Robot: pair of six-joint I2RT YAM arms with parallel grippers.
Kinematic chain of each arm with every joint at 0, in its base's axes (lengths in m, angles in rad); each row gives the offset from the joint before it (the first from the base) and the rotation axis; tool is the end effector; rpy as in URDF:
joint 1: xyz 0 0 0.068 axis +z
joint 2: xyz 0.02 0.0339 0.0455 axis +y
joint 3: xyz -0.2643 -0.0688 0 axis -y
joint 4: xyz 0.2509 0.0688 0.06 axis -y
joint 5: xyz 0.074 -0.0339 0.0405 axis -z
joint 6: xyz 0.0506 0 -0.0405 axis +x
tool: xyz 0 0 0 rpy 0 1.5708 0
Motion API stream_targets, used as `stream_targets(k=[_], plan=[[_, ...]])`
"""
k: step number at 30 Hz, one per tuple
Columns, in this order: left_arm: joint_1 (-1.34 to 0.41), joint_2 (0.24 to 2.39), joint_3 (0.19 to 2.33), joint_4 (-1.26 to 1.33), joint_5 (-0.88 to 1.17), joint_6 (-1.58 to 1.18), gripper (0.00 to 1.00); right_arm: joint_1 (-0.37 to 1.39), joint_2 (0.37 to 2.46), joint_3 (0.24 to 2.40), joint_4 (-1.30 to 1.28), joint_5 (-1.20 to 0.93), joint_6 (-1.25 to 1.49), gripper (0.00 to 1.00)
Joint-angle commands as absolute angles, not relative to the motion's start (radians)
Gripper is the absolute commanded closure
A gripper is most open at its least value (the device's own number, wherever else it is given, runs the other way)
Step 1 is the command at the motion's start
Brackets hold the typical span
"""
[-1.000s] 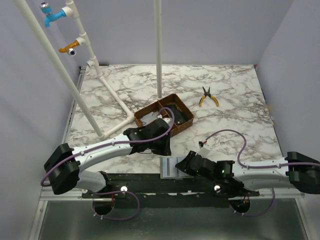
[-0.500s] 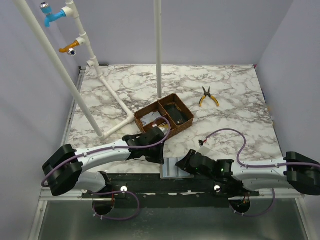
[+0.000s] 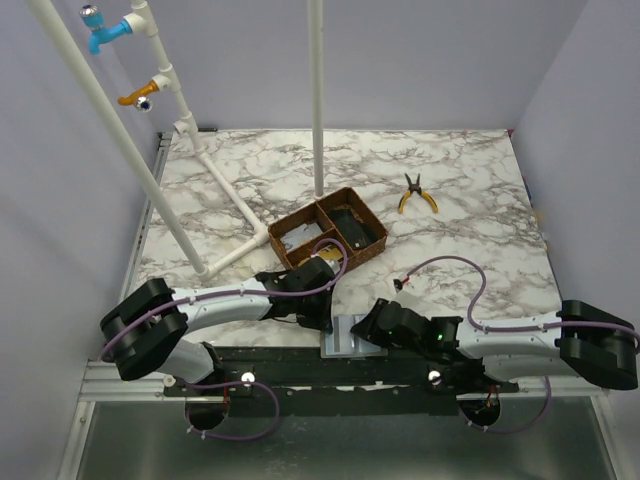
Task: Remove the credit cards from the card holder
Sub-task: Remove the credit card from the card holder.
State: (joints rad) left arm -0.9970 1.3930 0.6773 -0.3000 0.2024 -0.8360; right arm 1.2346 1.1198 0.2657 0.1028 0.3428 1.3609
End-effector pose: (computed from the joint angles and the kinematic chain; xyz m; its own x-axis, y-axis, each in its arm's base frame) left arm 0.1364 -0.2298 0.1493 -0.9624 0.1500 -0.2266 0.2478 0.8264 -0.5056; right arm 0.0833 0.1867 0.1186 -0.8372 0.3964 -0.3767 0.0519 0.7433 0.6670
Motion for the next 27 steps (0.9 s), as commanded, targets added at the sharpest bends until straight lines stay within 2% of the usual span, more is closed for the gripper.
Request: stream_targets(k=[1,16,19,27], plan=[[-1.001,1.416,0.669,-0.259,0.233,-0.847,0.94,1.222,1.143,0.254,0.137,0.308,1.353,0.72],[-1.012,1.504,0.69,-0.221,0.247,-0.868,0.95,1.167,1.094,0.19,0.216,0.232,1.342,0.76],[-1.012,1.517,0.695,-0.223,0.242,-0.871,0.95,1.166,1.087,0.178,0.225,0.227,1.344,0.81],[-1.012,1.534,0.694,-0.229,0.234,-0.874,0.95,1.149,1.035,0.111,0.304,0.199,1.359,0.84]])
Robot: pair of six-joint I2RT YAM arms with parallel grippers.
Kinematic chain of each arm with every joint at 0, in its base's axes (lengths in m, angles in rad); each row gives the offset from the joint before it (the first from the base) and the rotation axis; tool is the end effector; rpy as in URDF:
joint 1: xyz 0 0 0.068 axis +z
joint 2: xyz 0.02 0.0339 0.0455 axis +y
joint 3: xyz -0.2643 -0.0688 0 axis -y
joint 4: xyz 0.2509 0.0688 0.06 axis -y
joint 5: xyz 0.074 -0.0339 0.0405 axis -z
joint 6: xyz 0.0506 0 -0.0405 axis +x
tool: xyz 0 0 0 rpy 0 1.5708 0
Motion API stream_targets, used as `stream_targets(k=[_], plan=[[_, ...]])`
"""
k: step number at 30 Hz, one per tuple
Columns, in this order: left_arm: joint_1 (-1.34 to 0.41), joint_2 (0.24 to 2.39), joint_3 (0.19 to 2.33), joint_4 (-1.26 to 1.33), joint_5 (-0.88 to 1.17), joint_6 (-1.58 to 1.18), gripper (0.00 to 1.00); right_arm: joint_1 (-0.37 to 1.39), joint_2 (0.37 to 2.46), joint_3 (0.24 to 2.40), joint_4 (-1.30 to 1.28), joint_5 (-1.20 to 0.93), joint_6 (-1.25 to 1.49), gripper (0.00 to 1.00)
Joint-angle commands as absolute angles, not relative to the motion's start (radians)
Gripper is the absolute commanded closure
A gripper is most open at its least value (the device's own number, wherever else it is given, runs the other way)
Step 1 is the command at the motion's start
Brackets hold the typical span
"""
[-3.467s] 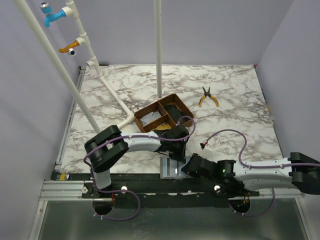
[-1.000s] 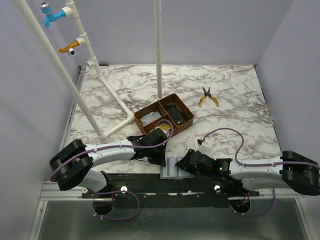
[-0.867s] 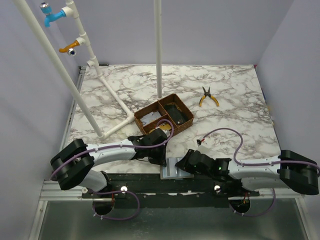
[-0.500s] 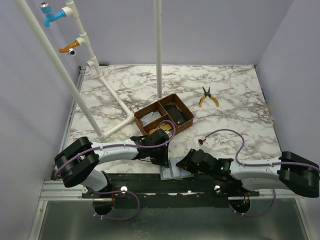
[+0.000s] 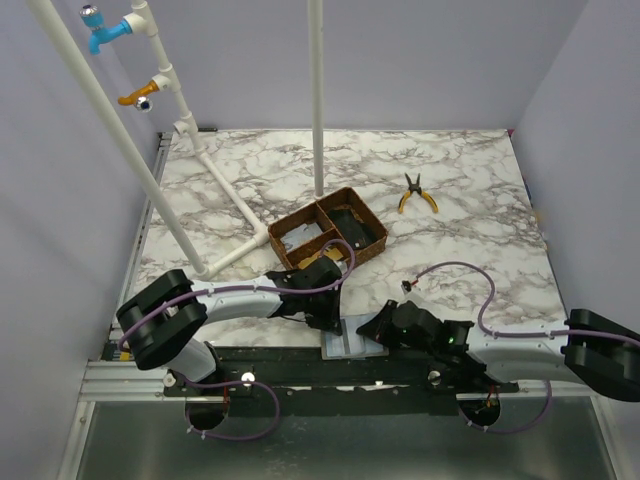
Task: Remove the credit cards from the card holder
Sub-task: Remove the credit card from the card holder.
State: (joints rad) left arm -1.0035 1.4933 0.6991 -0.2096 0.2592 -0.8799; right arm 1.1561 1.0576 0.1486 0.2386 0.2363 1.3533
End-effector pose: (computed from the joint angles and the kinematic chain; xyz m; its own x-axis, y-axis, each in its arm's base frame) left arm 0.1418 -0.2466 0.1364 -0.9741 0.1425 -0.1756 0.2173 0.8052 -0.5517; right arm 0.0867 0.1676 0.1062 -0.8507 0.4237 -0.3111 0.0684 0.6760 0.7337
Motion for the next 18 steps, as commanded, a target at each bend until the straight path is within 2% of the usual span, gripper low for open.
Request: stream_targets(k=[1,10,18], plan=[[-1.012,1.534,0.693,-0.229,0.233,-0.873,0.95,1.148,1.031,0.103,0.32,0.194,1.359,0.85],[-1.013,1.539,0.697,-0.242,0.225,-0.867,1.0,1.144,1.029,0.084,0.374,0.174,1.358,0.99],[-1.002,1.524,0.674,-0.271,0.194,-0.857,1.0,1.143,0.974,0.077,0.274,0.241,1.363,0.99]])
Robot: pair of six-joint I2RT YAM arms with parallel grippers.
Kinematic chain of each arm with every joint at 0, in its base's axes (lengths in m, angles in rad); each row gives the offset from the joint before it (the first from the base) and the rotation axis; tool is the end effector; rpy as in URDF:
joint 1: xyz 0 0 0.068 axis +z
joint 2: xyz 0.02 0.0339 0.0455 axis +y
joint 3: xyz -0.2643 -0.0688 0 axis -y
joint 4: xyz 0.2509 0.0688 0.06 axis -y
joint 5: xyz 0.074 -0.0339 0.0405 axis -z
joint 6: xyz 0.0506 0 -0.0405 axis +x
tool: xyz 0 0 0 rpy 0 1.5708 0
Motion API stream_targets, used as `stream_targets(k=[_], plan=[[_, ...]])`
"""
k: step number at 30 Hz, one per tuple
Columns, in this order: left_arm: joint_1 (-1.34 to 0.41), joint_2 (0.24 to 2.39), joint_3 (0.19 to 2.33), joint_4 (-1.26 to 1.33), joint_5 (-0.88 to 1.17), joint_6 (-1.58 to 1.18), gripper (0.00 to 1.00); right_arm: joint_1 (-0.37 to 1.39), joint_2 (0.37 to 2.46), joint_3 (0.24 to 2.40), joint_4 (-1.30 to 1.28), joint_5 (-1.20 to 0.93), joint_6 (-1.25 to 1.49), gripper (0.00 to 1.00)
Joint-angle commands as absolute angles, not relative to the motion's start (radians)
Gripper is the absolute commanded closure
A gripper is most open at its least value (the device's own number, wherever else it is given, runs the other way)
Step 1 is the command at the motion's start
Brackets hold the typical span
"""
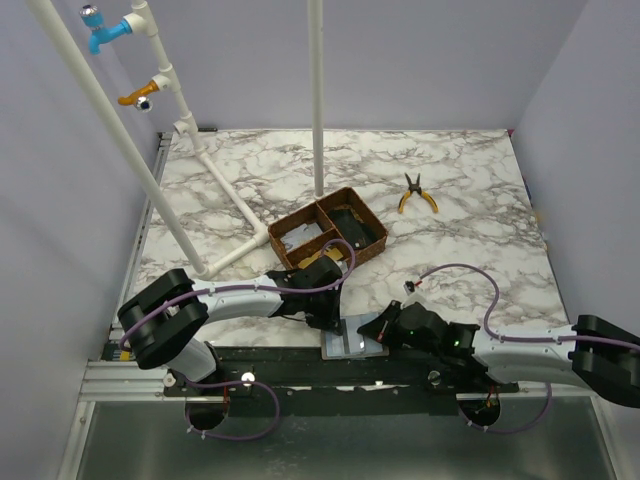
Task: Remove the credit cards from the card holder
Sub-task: Remove the credit card from the card holder.
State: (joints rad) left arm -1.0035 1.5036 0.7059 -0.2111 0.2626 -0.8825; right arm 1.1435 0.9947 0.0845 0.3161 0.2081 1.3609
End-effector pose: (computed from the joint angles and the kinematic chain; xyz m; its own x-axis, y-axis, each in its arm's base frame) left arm 0.1425 -0.2482 0.1356 -0.9753 0.1426 -0.1688 0.2134 0.8067 -0.5511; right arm 0.0840 0.1592 0.1047 -0.8499 0.4428 -0.2858 0.0561 0.6152 0.7864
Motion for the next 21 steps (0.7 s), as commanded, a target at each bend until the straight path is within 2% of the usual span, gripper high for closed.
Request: stream_targets(k=[1,21], plan=[[-1.0,1.525,0.671,-0.273,0.192,-0.856,1.0,1.141,0.97,0.077,0.267,0.246,1.36,0.99],[-0.972,1.535,0.668,-0.316,0.152,-0.842,1.0,1.14,0.937,0.05,0.241,0.27,1.361,0.99]])
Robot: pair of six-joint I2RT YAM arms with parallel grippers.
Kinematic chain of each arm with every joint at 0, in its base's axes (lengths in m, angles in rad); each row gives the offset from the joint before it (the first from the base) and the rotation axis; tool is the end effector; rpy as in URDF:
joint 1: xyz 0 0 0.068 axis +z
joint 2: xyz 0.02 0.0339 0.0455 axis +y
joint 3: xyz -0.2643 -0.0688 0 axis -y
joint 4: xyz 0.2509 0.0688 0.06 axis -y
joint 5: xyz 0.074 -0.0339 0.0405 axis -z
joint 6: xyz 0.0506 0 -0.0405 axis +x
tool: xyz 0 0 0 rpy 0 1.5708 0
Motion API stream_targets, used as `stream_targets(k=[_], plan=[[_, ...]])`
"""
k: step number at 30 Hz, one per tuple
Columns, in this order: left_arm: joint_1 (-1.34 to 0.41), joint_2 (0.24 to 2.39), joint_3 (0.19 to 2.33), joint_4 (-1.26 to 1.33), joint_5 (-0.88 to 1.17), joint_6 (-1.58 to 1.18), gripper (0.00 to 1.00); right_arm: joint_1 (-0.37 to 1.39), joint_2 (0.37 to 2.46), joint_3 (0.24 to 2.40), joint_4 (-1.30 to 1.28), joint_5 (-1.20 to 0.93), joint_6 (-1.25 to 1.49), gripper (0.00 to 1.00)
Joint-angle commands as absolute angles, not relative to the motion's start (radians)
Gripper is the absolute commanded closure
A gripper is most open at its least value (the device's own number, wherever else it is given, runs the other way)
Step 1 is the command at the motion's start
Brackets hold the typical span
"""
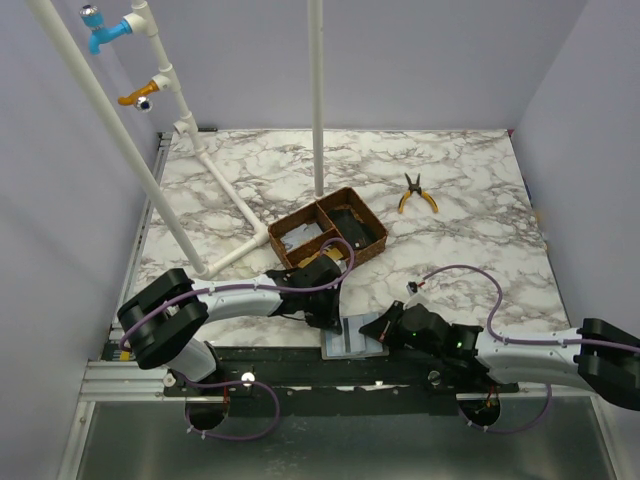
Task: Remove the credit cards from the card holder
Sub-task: Remove the credit card from the card holder.
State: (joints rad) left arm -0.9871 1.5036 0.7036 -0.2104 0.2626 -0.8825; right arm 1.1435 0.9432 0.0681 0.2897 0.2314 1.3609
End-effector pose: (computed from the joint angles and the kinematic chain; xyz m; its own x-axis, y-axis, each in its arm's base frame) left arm 0.1463 -0.2454 0.1349 -0.9776 0.1269 -0.1678 0.1996 0.8108 -0.5502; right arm 0.0828 0.1539 0.1052 -0.8366 0.4599 -0.2976 0.0559 0.6121 0.7888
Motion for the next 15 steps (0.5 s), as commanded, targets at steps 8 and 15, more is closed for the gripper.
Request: stream_targets(k=[8,15], plan=[[-0.963,1.535,0.671,-0.328,0.144,-0.841,1.0,1.14,0.91,0.051,0.2,0.278,1.361,0.99],[-0.959,1.53,0.672,-0.338,0.138,-0.839,1.0,1.14,0.845,0.045,0.154,0.288,1.358,0.99]])
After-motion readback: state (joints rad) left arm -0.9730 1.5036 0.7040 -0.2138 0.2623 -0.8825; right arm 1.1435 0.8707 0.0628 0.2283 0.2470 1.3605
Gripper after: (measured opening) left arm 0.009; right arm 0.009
